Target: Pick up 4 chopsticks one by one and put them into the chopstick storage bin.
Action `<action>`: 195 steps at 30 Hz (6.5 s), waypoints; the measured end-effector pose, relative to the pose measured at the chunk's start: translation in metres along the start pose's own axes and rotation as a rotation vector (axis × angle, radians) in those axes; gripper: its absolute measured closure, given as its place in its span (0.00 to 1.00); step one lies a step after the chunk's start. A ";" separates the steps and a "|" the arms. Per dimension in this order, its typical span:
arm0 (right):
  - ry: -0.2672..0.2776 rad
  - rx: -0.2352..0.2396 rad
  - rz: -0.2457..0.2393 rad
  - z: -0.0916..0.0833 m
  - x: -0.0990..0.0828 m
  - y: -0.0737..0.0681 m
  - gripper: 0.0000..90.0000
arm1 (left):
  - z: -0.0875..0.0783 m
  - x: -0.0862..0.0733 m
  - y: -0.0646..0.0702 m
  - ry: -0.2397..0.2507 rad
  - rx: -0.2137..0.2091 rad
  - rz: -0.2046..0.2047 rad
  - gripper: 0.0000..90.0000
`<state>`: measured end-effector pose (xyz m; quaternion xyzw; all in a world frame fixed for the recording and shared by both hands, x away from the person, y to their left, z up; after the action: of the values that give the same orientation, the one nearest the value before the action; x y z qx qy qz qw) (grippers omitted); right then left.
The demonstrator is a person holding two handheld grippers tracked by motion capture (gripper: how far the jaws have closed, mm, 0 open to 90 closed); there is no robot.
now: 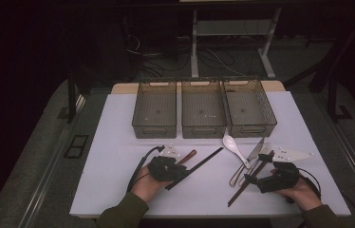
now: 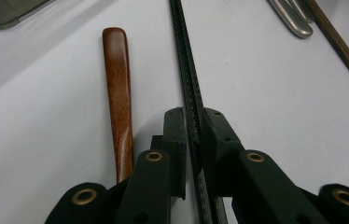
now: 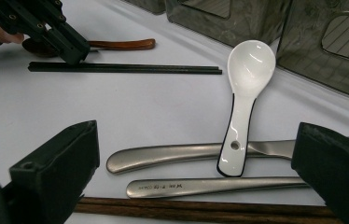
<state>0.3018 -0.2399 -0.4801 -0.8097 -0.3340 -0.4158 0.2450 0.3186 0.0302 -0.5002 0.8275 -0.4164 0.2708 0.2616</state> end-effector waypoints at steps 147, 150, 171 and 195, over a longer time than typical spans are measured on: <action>-0.001 -0.005 0.001 0.002 0.000 0.002 0.01 | -0.122 0.069 -0.154 0.294 0.320 -0.210 0.94; -0.002 -0.005 0.004 0.002 0.000 0.002 0.01 | -0.119 0.077 -0.159 0.284 0.335 -0.201 0.94; 0.000 -0.004 0.005 0.001 0.000 0.003 0.01 | -0.090 0.086 -0.203 0.244 0.393 -0.268 0.94; 0.001 -0.002 0.004 0.001 0.000 0.003 0.01 | -0.071 0.076 -0.216 0.180 0.383 -0.334 0.89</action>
<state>0.3043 -0.2412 -0.4804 -0.8103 -0.3317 -0.4161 0.2453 0.5200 0.1468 -0.4440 0.8919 -0.1904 0.3699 0.1774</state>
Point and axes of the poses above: each handheld gripper's, and its own axes: z roughly forward along the jaws, x roughly out of its top, y roughly to its right, the point moved 8 cm from there along z, roughly forward along the jaws, and after that the axes turned 3 degrees about -z, right-handed, at the moved point
